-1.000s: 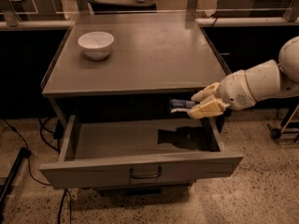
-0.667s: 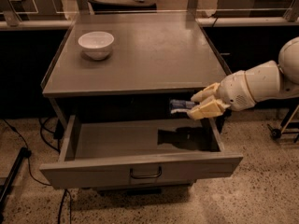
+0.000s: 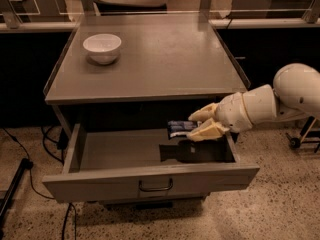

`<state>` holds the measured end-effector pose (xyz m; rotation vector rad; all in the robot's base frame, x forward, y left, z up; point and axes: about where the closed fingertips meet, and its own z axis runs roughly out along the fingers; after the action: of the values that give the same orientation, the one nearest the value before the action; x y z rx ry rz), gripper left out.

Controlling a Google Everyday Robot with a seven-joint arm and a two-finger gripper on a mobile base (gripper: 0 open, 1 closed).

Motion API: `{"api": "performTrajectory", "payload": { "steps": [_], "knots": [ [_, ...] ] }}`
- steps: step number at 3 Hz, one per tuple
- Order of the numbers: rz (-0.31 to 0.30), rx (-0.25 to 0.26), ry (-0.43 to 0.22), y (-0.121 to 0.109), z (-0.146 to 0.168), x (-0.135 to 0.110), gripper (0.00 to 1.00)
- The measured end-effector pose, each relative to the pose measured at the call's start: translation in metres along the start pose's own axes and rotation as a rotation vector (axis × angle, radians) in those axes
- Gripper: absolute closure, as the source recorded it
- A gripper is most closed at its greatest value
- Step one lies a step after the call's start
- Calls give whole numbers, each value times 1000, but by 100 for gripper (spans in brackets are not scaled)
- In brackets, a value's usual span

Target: Place rxbar blueberry into top drawer

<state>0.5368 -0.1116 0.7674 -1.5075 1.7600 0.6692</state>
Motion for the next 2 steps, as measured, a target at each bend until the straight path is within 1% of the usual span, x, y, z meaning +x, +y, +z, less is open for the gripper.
{"api": "performTrajectory", "payload": {
  "steps": [1, 2],
  "knots": [
    [-50, -22, -41, 4, 52, 19, 100],
    [-51, -19, -42, 4, 55, 20, 100]
  ]
}}
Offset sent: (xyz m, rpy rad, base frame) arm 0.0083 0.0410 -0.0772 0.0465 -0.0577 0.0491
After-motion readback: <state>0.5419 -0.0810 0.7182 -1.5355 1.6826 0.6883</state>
